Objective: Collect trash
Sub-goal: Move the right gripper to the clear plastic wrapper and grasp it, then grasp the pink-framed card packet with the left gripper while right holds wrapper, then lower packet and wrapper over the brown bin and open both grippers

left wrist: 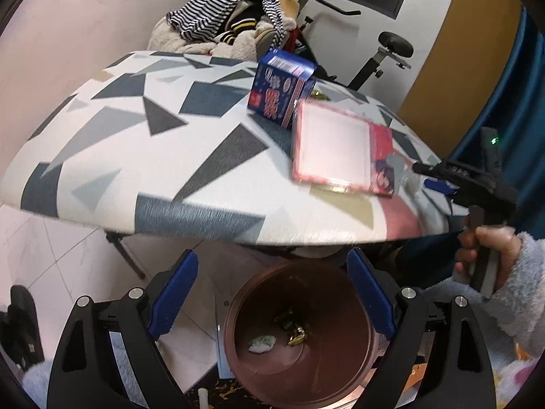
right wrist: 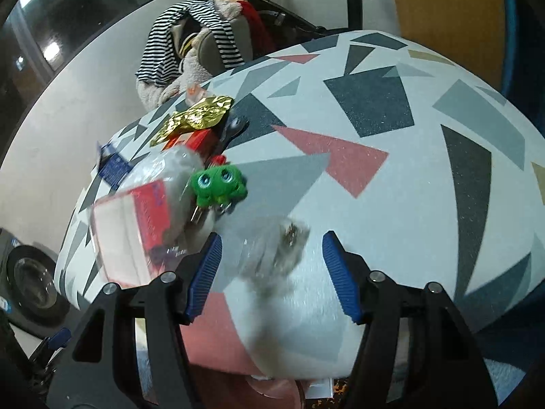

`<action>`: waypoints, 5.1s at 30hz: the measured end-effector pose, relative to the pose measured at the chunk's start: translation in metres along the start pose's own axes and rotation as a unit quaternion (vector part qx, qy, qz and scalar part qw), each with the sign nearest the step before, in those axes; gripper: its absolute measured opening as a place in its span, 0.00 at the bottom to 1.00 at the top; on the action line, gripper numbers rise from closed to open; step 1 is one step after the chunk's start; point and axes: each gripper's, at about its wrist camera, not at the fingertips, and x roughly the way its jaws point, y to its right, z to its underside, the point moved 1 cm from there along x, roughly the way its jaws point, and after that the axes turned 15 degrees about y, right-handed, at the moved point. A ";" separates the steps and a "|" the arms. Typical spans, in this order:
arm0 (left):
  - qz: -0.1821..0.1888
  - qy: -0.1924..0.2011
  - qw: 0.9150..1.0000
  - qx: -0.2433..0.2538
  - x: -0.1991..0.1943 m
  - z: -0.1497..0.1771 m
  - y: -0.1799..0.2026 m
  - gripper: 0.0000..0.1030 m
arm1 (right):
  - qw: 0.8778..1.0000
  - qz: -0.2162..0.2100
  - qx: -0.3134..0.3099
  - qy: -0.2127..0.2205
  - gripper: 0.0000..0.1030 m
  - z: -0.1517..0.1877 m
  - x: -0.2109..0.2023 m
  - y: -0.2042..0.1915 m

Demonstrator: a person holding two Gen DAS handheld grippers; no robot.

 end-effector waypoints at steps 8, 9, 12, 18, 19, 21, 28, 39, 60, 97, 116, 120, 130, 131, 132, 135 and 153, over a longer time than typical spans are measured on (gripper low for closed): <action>0.041 0.005 0.999 -0.020 0.027 -0.034 0.011 0.84 | 0.999 -0.020 -0.009 -0.027 0.32 0.003 0.009 -0.007; 0.048 0.003 0.999 -0.024 0.033 -0.039 0.013 0.84 | 0.999 -0.026 -0.006 -0.025 0.31 0.003 0.005 -0.008; 0.076 -0.006 0.996 -0.041 0.055 -0.050 0.017 0.80 | 0.999 -0.040 0.003 -0.011 0.30 0.003 -0.007 -0.010; 0.096 -0.030 0.992 -0.070 0.098 -0.065 0.019 0.69 | 0.998 -0.055 -0.009 0.001 0.30 0.003 -0.027 -0.017; 0.099 -0.031 0.991 -0.080 0.104 -0.068 0.017 0.63 | 0.998 -0.056 -0.010 0.001 0.30 0.003 -0.029 -0.017; 0.106 -0.034 0.989 -0.100 0.117 -0.074 0.013 0.51 | 0.998 -0.056 -0.009 0.001 0.30 0.004 -0.034 -0.015; 0.100 -0.019 0.985 -0.140 0.142 -0.097 0.001 0.50 | 0.999 -0.050 0.003 0.003 0.30 0.007 -0.041 -0.005; 0.131 -0.056 0.973 -0.184 0.164 -0.093 -0.005 0.51 | 0.998 -0.064 0.012 0.012 0.30 0.011 -0.048 -0.003; 0.174 -0.039 0.982 -0.067 0.098 -0.107 0.033 0.19 | 0.997 -0.075 0.009 0.022 0.30 0.007 -0.056 -0.007; 0.160 -0.158 0.969 0.101 0.001 0.010 0.051 0.19 | 0.992 -0.116 -0.052 0.006 0.30 0.036 -0.091 -0.046; 0.098 -0.190 0.963 0.161 0.050 0.075 0.056 0.21 | 0.993 -0.108 -0.054 -0.011 0.30 0.051 -0.087 -0.041; 0.103 -0.149 0.972 0.149 0.039 0.062 0.054 0.57 | 0.993 -0.107 -0.055 -0.013 0.30 0.052 -0.086 -0.040; 0.076 -0.063 0.986 0.131 0.004 0.032 0.053 0.90 | 0.991 -0.108 -0.074 -0.031 0.30 0.072 -0.084 -0.046; 0.073 -0.053 0.987 0.129 -0.001 0.030 0.053 0.91 | 0.990 -0.109 -0.082 -0.036 0.30 0.078 -0.083 -0.049; 0.071 -0.047 0.988 0.126 -0.004 0.029 0.052 0.93 | 0.989 -0.111 -0.085 -0.038 0.30 0.081 -0.083 -0.051; 0.064 -0.033 0.991 0.112 -0.011 0.027 0.048 0.94 | 0.986 -0.123 -0.104 -0.052 0.30 0.095 -0.082 -0.060; -0.011 0.004 0.997 0.079 -0.025 0.034 0.024 0.94 | 0.963 -0.117 -0.196 -0.146 0.30 0.156 -0.045 -0.084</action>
